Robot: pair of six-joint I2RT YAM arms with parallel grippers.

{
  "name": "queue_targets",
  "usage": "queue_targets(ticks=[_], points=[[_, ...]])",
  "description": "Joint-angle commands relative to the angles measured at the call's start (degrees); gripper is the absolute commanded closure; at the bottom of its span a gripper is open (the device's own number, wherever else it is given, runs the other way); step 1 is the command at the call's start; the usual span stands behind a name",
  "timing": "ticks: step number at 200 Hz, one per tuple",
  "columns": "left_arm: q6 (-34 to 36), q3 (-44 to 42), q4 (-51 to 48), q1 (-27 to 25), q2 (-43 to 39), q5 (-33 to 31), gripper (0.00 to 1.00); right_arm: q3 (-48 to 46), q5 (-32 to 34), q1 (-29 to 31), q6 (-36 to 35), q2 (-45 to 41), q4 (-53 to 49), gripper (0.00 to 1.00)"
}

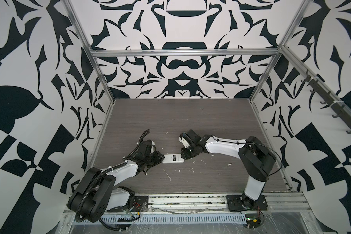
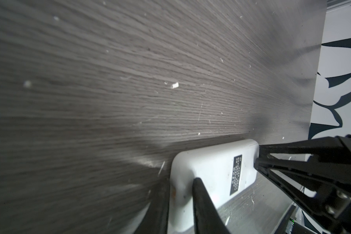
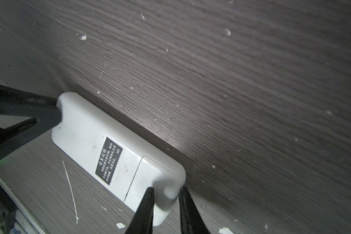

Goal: Load the batteries into the remote control
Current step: 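Open the left gripper to release the remote while the right gripper withdraws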

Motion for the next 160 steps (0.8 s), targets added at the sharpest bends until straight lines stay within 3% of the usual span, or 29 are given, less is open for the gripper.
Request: queue_targets(ticks=[1, 160], points=[[-1.2, -1.6, -2.6, -1.9, 1.1, 2.2, 0.77, 0.2, -3.1, 3.6, 0.4, 2.5, 3.3, 0.76], [0.6, 0.1, -10.8, -1.9, -5.0, -1.3, 0.78, 0.6, 1.5, 3.8, -4.3, -2.9, -3.5, 0.66]])
